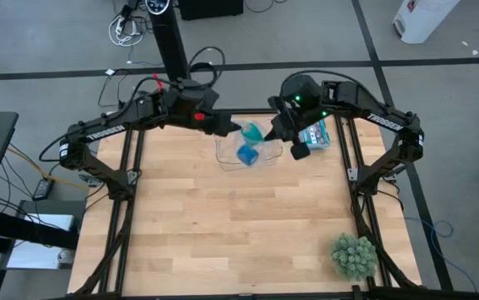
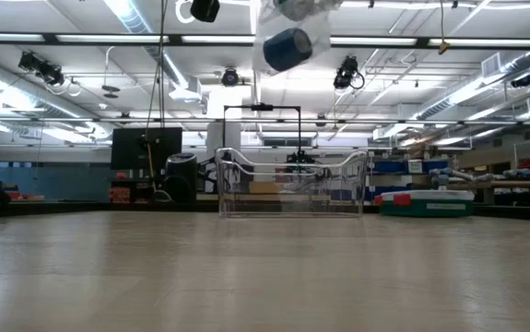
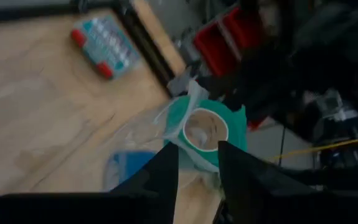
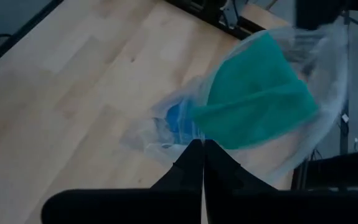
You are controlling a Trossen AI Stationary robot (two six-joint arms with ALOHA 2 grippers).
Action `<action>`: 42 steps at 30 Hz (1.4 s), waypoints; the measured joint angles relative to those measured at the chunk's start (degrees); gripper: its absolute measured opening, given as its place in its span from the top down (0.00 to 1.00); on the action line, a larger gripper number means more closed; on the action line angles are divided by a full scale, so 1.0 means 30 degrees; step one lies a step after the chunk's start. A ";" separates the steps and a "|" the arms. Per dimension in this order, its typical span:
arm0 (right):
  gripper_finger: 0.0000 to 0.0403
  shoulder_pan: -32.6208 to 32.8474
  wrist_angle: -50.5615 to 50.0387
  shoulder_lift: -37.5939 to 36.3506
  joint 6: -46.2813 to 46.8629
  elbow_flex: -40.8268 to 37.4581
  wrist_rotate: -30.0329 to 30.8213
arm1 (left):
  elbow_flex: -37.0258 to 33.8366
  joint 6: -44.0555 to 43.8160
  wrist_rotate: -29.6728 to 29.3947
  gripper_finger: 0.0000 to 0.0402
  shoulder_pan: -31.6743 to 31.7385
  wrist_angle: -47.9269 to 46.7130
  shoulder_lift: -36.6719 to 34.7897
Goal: Roll bandage
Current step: Put the sky blue bandage into the transparent zip bag
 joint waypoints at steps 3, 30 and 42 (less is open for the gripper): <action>1.00 0.0433 -0.0036 0.0016 -0.0059 0.0000 -0.0013 | 0.0000 -0.1395 0.0102 0.69 -0.0048 -0.0134 0.0170; 1.00 0.0145 -0.0443 -0.0099 0.1897 0.0007 -0.0182 | -0.0015 -0.1376 -0.0068 0.99 -0.0165 -0.0291 0.0612; 0.72 -0.0850 -0.1776 -0.0238 1.0719 0.0007 -0.0442 | -0.0015 -0.1987 -0.0633 1.00 -0.0128 0.0757 0.0576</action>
